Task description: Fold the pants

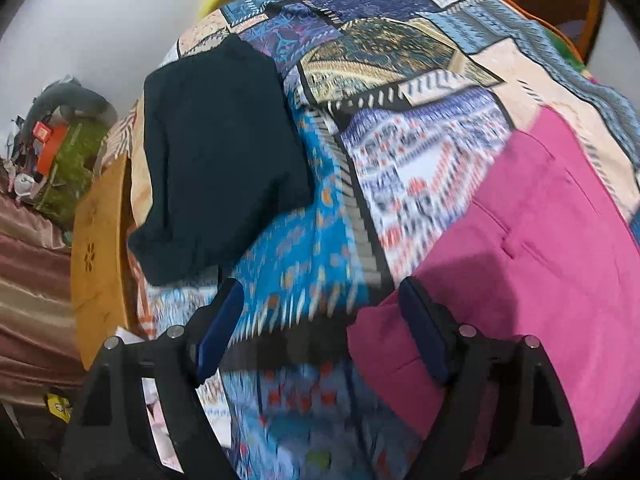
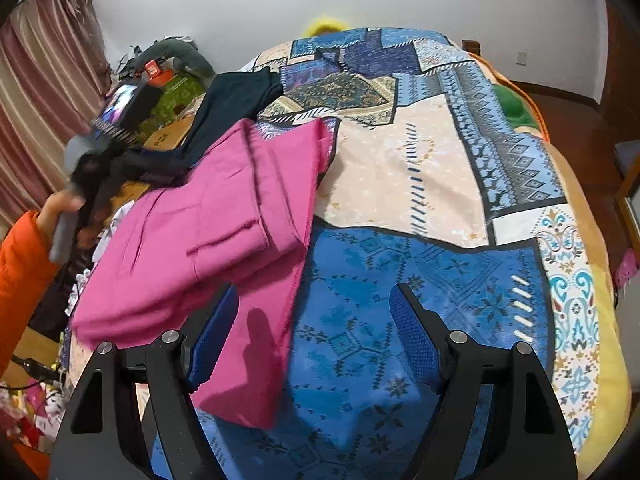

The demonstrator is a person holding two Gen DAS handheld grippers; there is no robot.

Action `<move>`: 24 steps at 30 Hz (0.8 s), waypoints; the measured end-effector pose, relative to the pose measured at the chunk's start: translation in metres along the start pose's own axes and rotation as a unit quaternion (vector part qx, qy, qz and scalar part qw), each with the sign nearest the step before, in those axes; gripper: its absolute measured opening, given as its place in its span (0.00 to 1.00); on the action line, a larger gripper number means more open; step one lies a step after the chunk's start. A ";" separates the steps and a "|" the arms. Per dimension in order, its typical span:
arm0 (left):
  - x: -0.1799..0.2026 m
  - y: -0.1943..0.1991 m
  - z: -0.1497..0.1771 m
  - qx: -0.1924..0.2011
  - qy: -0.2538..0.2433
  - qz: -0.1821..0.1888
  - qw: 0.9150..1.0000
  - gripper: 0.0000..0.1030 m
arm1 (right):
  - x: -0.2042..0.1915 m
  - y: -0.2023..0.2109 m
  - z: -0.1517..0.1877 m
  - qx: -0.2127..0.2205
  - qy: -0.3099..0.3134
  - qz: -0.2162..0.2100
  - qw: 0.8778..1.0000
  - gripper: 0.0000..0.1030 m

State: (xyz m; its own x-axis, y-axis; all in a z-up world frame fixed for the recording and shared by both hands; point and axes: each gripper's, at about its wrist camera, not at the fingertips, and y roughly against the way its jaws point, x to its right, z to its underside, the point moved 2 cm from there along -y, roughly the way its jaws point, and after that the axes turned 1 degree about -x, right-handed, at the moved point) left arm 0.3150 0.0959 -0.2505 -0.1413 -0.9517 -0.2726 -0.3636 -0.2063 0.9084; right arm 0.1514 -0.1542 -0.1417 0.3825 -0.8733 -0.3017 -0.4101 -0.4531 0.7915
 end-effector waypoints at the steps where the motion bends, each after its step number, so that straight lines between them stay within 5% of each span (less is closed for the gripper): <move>1: -0.003 0.005 0.010 0.000 0.003 0.004 1.000 0.81 | 0.001 0.002 -0.001 0.002 -0.001 0.002 1.000 0.73; 11: -0.026 0.045 0.092 -0.002 0.079 0.070 0.994 0.85 | 0.007 0.017 -0.006 0.019 -0.010 0.001 1.000 0.73; 24: 0.004 0.086 0.146 0.030 0.066 0.116 0.991 0.85 | -0.016 0.010 -0.003 0.010 0.015 -0.019 1.000 0.73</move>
State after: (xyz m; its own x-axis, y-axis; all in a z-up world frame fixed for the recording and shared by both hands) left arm 0.1482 0.1072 -0.2195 -0.1069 -0.9942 -0.0118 -0.3895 0.0309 0.9205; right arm 0.1438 -0.1445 -0.1280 0.4225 -0.8502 -0.3141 -0.4117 -0.4887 0.7692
